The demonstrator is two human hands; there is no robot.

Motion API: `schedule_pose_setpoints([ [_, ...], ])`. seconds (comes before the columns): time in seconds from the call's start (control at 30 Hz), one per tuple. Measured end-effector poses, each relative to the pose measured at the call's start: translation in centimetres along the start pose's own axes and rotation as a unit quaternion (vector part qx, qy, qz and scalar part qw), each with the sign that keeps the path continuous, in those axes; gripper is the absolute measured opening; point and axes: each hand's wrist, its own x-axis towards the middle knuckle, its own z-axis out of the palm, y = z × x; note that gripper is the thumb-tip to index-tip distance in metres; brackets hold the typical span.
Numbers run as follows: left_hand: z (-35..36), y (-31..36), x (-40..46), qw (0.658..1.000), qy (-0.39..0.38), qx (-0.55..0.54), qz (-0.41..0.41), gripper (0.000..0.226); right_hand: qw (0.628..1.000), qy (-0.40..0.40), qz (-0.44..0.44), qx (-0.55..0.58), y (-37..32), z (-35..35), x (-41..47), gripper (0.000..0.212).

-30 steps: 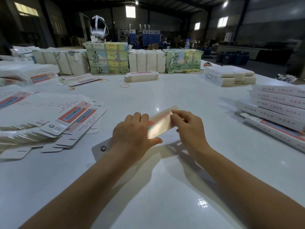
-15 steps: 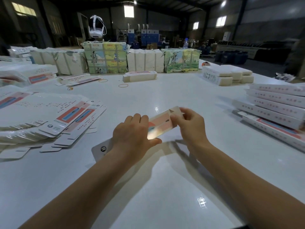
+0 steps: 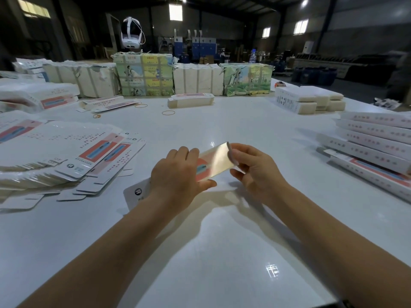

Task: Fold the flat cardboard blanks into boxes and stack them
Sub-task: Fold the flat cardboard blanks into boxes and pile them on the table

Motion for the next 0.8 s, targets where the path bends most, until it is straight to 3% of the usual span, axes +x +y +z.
schedule_pose_setpoints([
  [0.23,0.0,-0.3,-0.1,0.998,0.048,-0.028,0.042,0.07,0.993,0.03,-0.077,-0.087,-0.2,0.2,-0.4,0.014],
  [0.47,-0.2,-0.9,0.0,0.996,0.061,-0.035,0.059,0.071,0.999,0.015,-0.031,-0.026,-0.7,0.0,-0.5,0.013],
  [0.6,-0.3,-1.4,0.0,0.995,0.046,-0.025,0.084,0.072,0.999,0.013,-0.013,-0.027,-0.8,-0.4,-0.4,0.029],
  [0.7,-0.4,-1.8,0.0,0.994,0.039,-0.014,0.097,0.071,0.994,0.024,-0.061,-0.089,-0.9,-0.4,-0.7,0.026],
  [0.8,-0.5,-1.8,0.1,0.994,0.037,-0.002,0.101,0.07,0.971,0.049,-0.163,-0.169,-0.6,-0.2,-1.1,0.03],
])
